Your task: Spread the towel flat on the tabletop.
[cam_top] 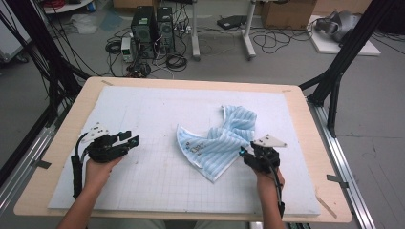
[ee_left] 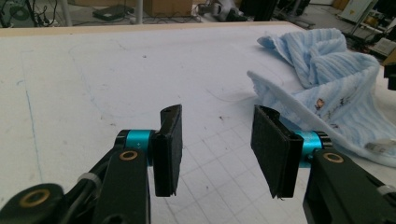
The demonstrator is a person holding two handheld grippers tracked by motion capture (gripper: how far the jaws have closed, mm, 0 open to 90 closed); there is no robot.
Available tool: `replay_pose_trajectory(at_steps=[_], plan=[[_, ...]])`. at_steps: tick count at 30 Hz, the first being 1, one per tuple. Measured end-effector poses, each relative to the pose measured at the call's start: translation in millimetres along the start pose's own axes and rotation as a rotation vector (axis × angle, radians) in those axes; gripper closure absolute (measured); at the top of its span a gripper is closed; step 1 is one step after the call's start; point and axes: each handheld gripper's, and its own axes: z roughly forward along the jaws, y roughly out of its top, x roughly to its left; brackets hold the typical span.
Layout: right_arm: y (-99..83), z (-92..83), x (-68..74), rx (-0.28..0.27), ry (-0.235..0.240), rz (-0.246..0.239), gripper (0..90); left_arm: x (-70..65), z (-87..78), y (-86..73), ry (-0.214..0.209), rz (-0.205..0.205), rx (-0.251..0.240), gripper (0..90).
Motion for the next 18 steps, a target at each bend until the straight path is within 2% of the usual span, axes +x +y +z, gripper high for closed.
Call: replay_pose_trajectory(at_steps=[2,6,8,10,12,13,15,16,18], plan=[[-4.5,-2.7,14.6,-0.014,0.057,-0.002,43.5,-2.5,-5.1,-0.4,0.0,0.007,-0.006,51.7],[-8.8,-1.5,47.4,0.003,0.191,-0.024,39.3,-8.0,-13.9,-4.2,0.003,0.004,-0.029,47.6],[-9.0,0.9,65.4,0.023,0.248,-0.072,39.9,-10.4,-17.5,-7.4,0.001,0.004,-0.025,46.6],[-10.0,4.2,81.6,0.064,0.283,-0.127,42.8,-12.8,-20.4,-10.7,0.0,0.004,-0.024,46.6],[-13.4,9.2,92.0,0.117,0.301,-0.17,48.3,-14.5,-22.7,-13.4,-0.002,-0.003,-0.021,46.6],[-15.8,9.5,95.3,0.119,0.29,-0.191,51.4,-15.1,-23.8,-14.3,-0.004,-0.001,-0.017,46.5],[-17.1,4.7,94.3,0.12,0.299,-0.189,72.3,-16.6,-25.4,-15.0,-0.005,-0.001,-0.015,46.5],[-18.0,1.7,92.6,0.127,0.296,-0.198,78.3,-17.1,-25.8,-14.9,-0.008,0.0,-0.016,46.5],[-21.7,-5.1,88.5,0.132,0.3,-0.21,81.8,-18.2,-25.9,-14.4,-0.012,-0.001,-0.019,46.6]])
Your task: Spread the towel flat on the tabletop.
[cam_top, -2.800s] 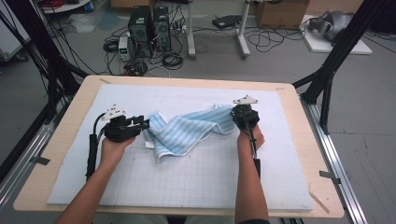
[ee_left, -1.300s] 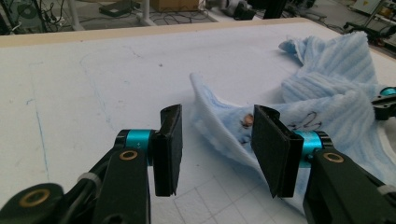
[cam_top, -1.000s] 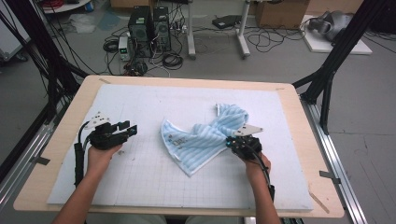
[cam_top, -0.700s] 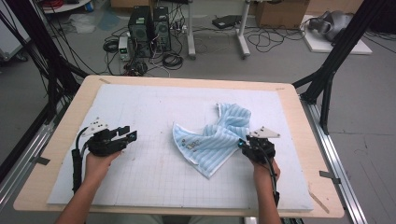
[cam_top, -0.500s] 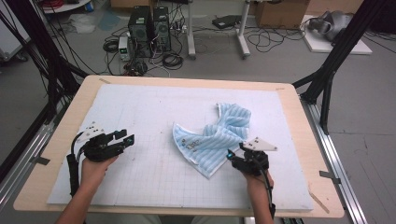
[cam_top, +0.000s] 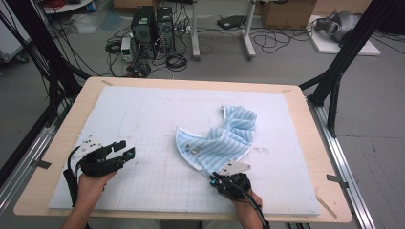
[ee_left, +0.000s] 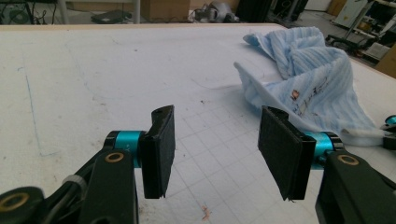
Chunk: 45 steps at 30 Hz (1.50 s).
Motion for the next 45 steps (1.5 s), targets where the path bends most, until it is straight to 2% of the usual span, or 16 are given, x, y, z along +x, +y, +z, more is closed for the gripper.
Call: replay_pose_trajectory(at_steps=[3,7,10,15,16,18,19,20,21,23,26,29,31,35,40,45], plan=[[-10.3,-14.5,0.8,0.001,-0.001,-0.02,82.0,-0.7,2.3,0.8,-0.004,0.0,-0.001,46.6],[-27.9,-40.3,2.4,-0.029,0.004,-0.057,81.9,-2.4,9.5,1.0,-0.011,0.001,0.006,46.6],[-42.5,-56.8,-1.1,-0.02,-0.028,-0.063,81.9,-5.0,15.1,1.3,-0.019,0.0,0.012,46.6],[-68.5,-77.1,-11.1,-0.028,-0.067,-0.01,81.3,-12.8,25.2,4.8,-0.041,0.005,0.026,46.3],[-72.0,-80.6,-12.5,-0.037,-0.073,-0.002,78.8,-14.4,27.9,6.0,-0.047,0.008,0.03,46.1],[-76.0,-87.1,-15.7,-0.075,-0.082,0.032,67.0,-17.4,34.3,9.2,-0.06,0.01,0.04,46.0],[-76.7,-89.9,-17.5,-0.104,-0.08,0.06,60.4,-19.1,38.3,10.9,-0.069,0.014,0.043,46.0],[-76.4,-92.1,-18.9,-0.137,-0.089,0.084,50.0,-21.0,42.5,12.6,-0.075,0.014,0.043,46.0],[-75.3,-93.9,-20.8,-0.168,-0.105,0.113,42.2,-22.6,47.1,14.3,-0.087,0.01,0.045,46.0],[-72.3,-97.0,-24.1,-0.237,-0.111,0.167,36.2,-26.7,57.8,19.0,-0.105,0.008,0.055,45.9],[-65.5,-95.1,-27.6,-0.282,-0.159,0.194,28.1,-36.2,75.7,25.7,-0.139,0.009,0.056,46.0],[-60.1,-87.7,-32.5,-0.269,-0.21,0.208,21.4,-46.6,95.3,31.2,-0.163,0.028,0.064,45.7],[-57.8,-83.1,-34.7,-0.255,-0.228,0.213,21.0,-53.7,107.5,32.8,-0.171,0.034,0.067,44.9],[-55.5,-79.2,-35.7,-0.241,-0.252,0.234,17.5,-67.9,129.8,30.2,-0.175,0.071,0.103,42.7],[-57.0,-80.8,-39.4,-0.227,-0.24,0.246,17.5,-84.6,151.6,19.9,-0.174,0.098,0.172,43.5],[-60.9,-87.1,-42.9,-0.225,-0.242,0.256,17.5,-97.2,166.3,10.5,-0.175,0.142,0.267,51.1]])
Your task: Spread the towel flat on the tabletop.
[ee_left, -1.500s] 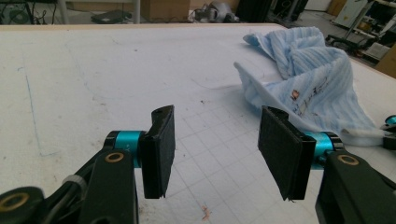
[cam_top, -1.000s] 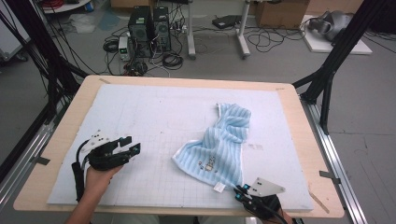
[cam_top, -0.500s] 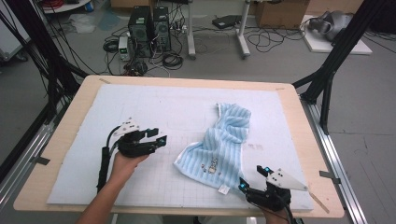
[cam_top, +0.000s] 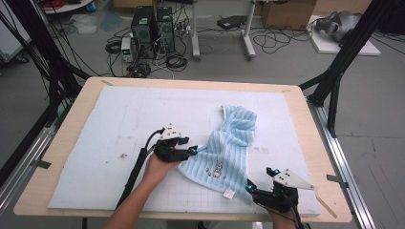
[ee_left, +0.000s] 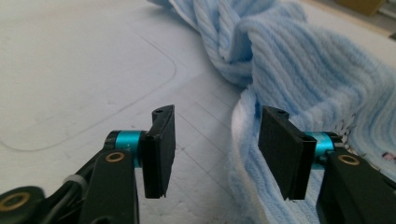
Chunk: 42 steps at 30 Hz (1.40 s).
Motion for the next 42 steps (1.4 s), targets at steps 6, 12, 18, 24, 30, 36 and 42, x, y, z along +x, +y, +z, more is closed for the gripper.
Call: replay_pose_trajectory(at_steps=[6,12,18,24,30,36,42], plan=[[0.1,-2.3,-4.0,0.0,-0.005,0.018,17.5,-2.9,2.0,-6.5,-0.022,0.062,0.116,79.9],[6.1,5.6,-0.6,0.01,-0.002,0.012,17.5,-6.4,-13.1,-5.6,-0.033,0.093,0.166,86.5],[12.3,13.6,5.6,0.023,0.0,0.001,17.7,-1.5,-37.4,-19.3,-0.022,0.041,0.129,86.7],[20.1,25.8,11.3,0.041,0.004,-0.001,18.2,7.0,-70.7,-42.8,-0.022,-0.027,0.073,86.7],[26.4,49.0,20.9,0.084,0.049,-0.023,25.5,12.7,-96.6,-63.9,-0.014,-0.058,0.051,86.4],[34.6,73.5,38.2,0.126,0.072,-0.064,36.3,13.4,-114.9,-76.0,-0.021,-0.063,0.034,86.2],[37.9,102.8,59.2,0.213,0.093,-0.092,54.7,8.8,-123.9,-82.0,-0.052,-0.051,0.027,86.2]])
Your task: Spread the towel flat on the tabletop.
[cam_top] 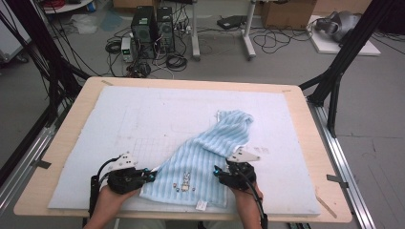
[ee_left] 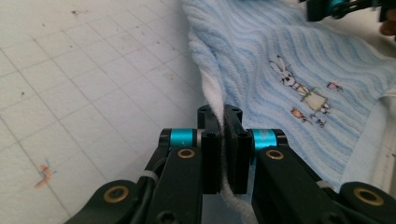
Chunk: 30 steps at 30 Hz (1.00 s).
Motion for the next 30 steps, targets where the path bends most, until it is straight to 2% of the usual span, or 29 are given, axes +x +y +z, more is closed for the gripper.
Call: replay_pose_trajectory(at_steps=[1,3,4,6,8,12,15,19,25,27,29,30], plan=[[0.5,2.5,3.5,0.002,-0.02,-0.025,62.4,-0.7,-0.6,-0.9,-0.005,0.004,0.001,86.2],[1.5,1.0,4.8,0.013,0.008,-0.038,81.8,-2.1,-1.5,-2.3,-0.017,0.008,-0.004,85.7],[1.3,-1.1,6.1,0.024,0.014,-0.055,84.3,-2.7,-1.5,-2.6,-0.028,0.007,-0.008,85.0],[-0.5,-6.0,8.6,0.037,-0.012,-0.097,85.5,-3.8,-1.0,-2.5,-0.041,0.001,-0.012,80.0],[-5.3,-13.2,9.0,0.047,-0.019,-0.128,85.6,-4.1,-0.7,-1.4,-0.038,-0.009,-0.017,69.7],[-21.1,-34.9,5.3,0.055,-0.038,-0.157,85.5,-2.2,-1.1,2.5,-0.025,-0.036,-0.042,55.4],[-34.9,-52.4,-1.2,0.049,-0.052,-0.145,85.5,-1.4,0.1,6.5,-0.019,-0.047,-0.077,52.1],[-51.2,-72.7,-8.0,0.066,-0.078,-0.142,85.5,-1.2,4.7,16.9,-0.005,-0.038,-0.1,48.8],[-65.3,-90.9,-16.1,0.091,-0.128,-0.127,85.3,5.3,16.5,40.3,0.025,-0.039,-0.144,45.8],[-67.2,-95.3,-20.0,0.069,-0.136,-0.103,79.3,8.7,22.9,47.7,0.03,-0.041,-0.151,43.8],[-67.0,-98.8,-24.3,0.021,-0.151,-0.066,62.0,12.1,30.4,54.0,0.03,-0.034,-0.164,42.2],[-66.3,-100.4,-26.1,-0.007,-0.164,-0.042,58.8,13.5,34.3,57.6,0.025,-0.034,-0.171,42.2]])
